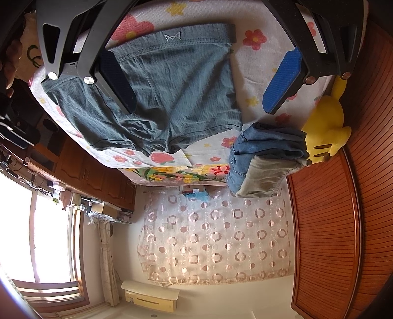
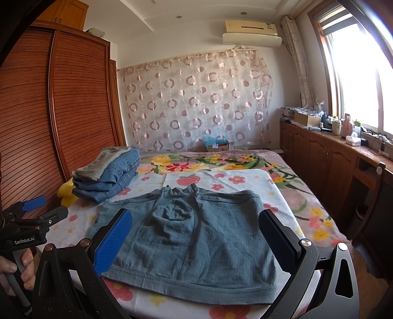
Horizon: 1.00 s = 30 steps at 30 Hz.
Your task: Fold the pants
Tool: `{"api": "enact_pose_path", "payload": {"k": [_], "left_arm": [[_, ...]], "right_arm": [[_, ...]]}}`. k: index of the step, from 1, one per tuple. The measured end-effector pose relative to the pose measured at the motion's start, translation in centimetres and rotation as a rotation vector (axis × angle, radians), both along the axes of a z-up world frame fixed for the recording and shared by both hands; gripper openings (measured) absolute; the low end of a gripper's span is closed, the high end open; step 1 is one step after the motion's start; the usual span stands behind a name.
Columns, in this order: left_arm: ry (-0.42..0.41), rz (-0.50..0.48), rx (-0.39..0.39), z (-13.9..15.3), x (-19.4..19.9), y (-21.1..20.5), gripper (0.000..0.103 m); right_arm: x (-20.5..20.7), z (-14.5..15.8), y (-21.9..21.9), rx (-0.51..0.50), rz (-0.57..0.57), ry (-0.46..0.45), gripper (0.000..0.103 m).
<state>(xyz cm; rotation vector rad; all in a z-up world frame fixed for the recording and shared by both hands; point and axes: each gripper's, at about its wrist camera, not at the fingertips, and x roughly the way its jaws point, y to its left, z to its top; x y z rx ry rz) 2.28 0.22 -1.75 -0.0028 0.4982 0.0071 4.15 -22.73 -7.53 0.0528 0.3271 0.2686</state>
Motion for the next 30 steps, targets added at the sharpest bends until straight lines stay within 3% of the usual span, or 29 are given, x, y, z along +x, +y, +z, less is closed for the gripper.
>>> {"api": "enact_pose_path", "payload": {"k": [9,17,30], "left_arm": [[0.073,-0.050,0.006,-1.7,4.2,0.5,0.103],[0.129,-0.090,0.023,-2.7,7.8,1.0,0.103],[0.232,-0.165,0.006,-4.3,14.8,1.3,0.103]], "right_arm": [[2.7,-0.4,-0.3,-0.038,0.009,0.022,0.102],[7.4,-0.7,-1.2,-0.041,0.015,0.104,0.100],[15.1,0.0,-4.8,-0.097,0.009,0.281,0.076]]}}
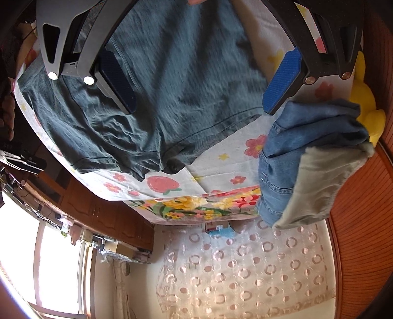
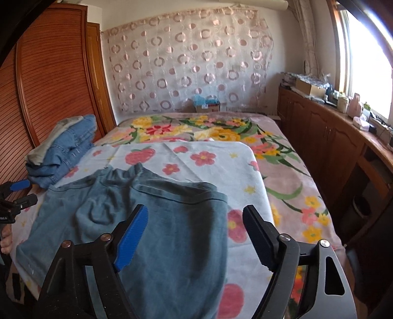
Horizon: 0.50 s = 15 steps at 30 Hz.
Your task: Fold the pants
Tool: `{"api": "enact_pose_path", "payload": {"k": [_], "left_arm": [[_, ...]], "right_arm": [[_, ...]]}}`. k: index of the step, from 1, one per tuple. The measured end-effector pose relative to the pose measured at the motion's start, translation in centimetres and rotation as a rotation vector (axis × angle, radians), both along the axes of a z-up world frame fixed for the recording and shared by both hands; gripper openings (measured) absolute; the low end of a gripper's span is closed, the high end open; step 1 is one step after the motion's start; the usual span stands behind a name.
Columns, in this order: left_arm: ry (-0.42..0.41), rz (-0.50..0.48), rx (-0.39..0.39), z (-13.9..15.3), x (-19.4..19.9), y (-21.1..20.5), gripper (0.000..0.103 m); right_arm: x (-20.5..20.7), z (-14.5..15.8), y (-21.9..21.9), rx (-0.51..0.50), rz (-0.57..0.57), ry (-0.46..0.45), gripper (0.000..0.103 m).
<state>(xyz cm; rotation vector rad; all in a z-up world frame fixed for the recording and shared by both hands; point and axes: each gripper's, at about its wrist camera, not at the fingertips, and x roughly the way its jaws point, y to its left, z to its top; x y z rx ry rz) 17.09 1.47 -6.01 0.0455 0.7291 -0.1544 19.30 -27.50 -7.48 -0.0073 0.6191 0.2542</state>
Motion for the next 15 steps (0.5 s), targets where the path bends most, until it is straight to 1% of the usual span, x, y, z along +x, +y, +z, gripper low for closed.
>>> {"api": "enact_pose_path", "payload": {"k": [4,5,7,8,12,15], "left_arm": [[0.030,-0.006,-0.007,-0.8,1.3,0.3,0.103],[0.034,-0.006,-0.005,-1.0,1.4,0.3,0.103],[0.053,-0.009,0.001,-1.6,1.8,0.2,0.103],[0.057,-0.009,0.004,-1.7,1.9,0.2,0.103],[0.084,-0.009,0.018,-2.5,2.1,0.1,0.103],[0.095,-0.012,0.023,-2.9,2.0,0.1,0.103]], "right_arm": [[2.2,1.0,-0.7,-0.012,0.012,0.050,0.067],[2.5,0.8,-1.0,-0.013,0.015,0.059,0.065],[3.3,0.8,-1.2,-0.011,0.025,0.088,0.058],[3.7,0.7,-1.2,-0.010,0.031,0.108,0.056],[5.0,-0.1,-1.4,-0.013,0.026,0.185,0.044],[5.4,0.1,-1.5,-0.005,0.031,0.226,0.038]]}}
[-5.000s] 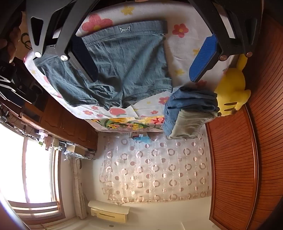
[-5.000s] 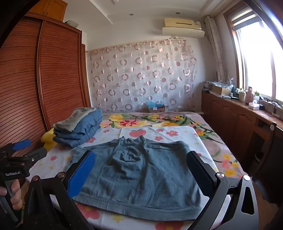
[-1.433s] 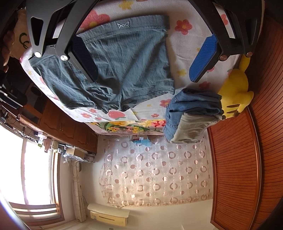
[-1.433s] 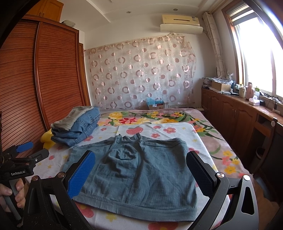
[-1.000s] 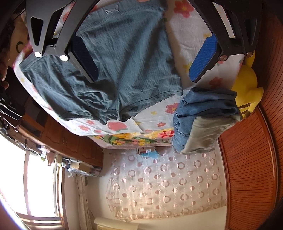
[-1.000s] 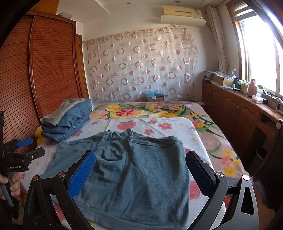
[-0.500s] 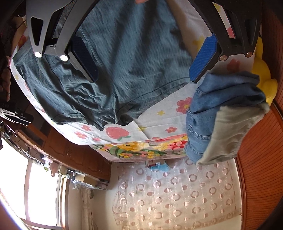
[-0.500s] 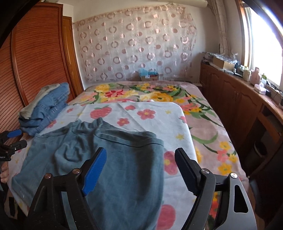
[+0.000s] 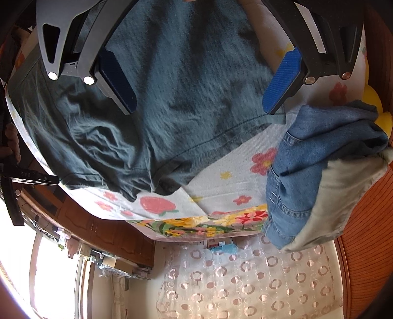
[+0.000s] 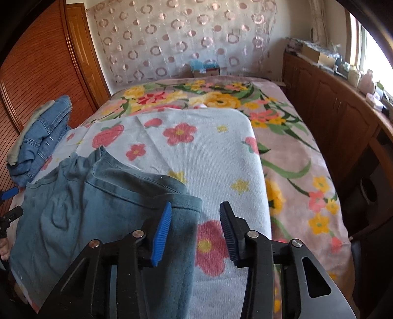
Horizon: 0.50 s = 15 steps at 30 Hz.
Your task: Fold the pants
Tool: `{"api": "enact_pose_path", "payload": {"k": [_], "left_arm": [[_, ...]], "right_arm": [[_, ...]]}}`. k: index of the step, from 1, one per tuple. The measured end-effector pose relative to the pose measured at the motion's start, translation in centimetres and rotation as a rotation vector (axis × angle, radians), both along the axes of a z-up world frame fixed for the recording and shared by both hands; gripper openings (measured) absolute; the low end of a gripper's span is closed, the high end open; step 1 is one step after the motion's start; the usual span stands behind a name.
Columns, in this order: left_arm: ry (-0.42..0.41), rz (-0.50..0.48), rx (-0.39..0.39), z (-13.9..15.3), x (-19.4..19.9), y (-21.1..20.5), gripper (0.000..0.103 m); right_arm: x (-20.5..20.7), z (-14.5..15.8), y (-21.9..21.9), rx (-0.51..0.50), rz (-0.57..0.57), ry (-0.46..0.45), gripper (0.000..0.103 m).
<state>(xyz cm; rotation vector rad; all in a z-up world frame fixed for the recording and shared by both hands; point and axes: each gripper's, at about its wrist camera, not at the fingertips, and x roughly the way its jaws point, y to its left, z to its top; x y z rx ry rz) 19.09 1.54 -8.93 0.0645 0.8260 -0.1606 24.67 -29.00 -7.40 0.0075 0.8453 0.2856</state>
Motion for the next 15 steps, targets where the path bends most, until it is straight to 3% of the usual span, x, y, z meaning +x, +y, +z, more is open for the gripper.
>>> {"api": "enact_pose_path", "payload": {"k": [4,9,13,15], "left_arm": [[0.009,-0.001,0.014,-0.5,-0.2,0.0,0.103],[-0.008,0.010,0.016,-0.5,-0.5,0.1,0.103],[-0.011,0.010,0.024,-0.7,-0.7,0.1,0.103],[-0.012,0.009,0.031,-0.7,-0.6,-0.1,0.103]], "right_arm": [[-0.2,0.7,0.5,-0.003,0.023,0.032,0.026],[-1.9,2.9,0.8,-0.002,0.071,-0.016,0.007],[-3.4,5.7,-0.7,-0.102,-0.060,-0.135,0.005],[-4.0,6.6,-2.0,-0.162,-0.122,-0.150,0.005]]}}
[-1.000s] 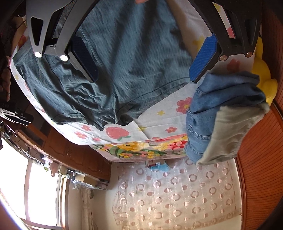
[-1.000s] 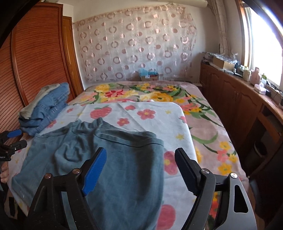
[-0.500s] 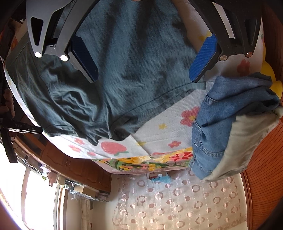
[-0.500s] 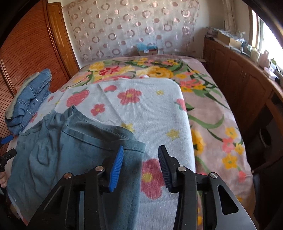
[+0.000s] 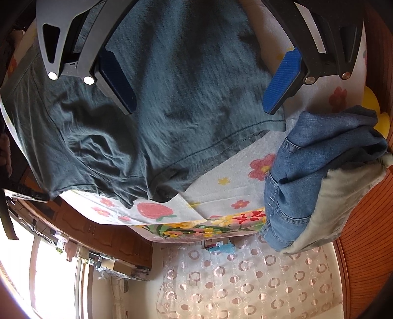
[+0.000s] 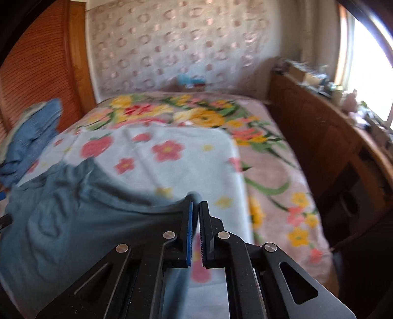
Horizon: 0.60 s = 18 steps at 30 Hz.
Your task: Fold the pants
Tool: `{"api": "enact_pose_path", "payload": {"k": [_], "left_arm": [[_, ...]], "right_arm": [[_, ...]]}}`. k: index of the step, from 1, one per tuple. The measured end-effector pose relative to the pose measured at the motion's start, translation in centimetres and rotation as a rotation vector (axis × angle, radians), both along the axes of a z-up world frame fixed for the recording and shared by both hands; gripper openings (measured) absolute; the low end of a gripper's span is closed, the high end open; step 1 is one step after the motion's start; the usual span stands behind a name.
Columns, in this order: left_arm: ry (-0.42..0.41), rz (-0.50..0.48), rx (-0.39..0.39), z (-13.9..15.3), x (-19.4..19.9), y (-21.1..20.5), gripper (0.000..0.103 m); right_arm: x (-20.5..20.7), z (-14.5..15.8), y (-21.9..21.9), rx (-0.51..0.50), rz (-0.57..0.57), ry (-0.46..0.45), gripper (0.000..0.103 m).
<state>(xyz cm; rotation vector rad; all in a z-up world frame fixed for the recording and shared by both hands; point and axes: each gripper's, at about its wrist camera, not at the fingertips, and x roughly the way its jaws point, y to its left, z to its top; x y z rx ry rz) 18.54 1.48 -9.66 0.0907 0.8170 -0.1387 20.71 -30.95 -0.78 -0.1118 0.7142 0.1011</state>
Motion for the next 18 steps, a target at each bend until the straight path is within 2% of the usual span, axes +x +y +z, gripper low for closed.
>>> {"api": "enact_pose_path", "payload": {"k": [2,6,7,10,11,14,18], "left_arm": [[-0.004,-0.002,-0.002,0.1,0.0,0.0,0.103],[-0.019,0.000,-0.007,0.7,-0.5,0.1,0.103],[-0.022,0.001,-0.009,0.8,-0.6,0.2,0.103],[-0.040,0.002,-0.014,1.4,-1.5,0.4,0.103],[-0.043,0.003,-0.015,1.5,-1.7,0.4,0.103],[-0.060,0.009,-0.029,1.9,-2.7,0.8,0.103],[-0.075,0.012,-0.039,2.0,-4.3,1.4,0.103]], "right_arm": [[-0.5,0.1,-0.8,-0.036,-0.042,0.009,0.005],[-2.7,1.4,-1.7,0.017,-0.024,0.021,0.008],[-3.2,1.9,-1.9,0.026,-0.017,0.017,0.014],[-5.0,2.4,-1.7,0.048,0.004,0.001,0.021],[-5.6,1.6,-1.8,0.053,0.012,-0.006,0.026],[-8.6,2.1,-1.7,0.070,0.040,-0.024,0.039],[-11.5,1.3,-1.8,0.085,0.066,-0.031,0.046]]}}
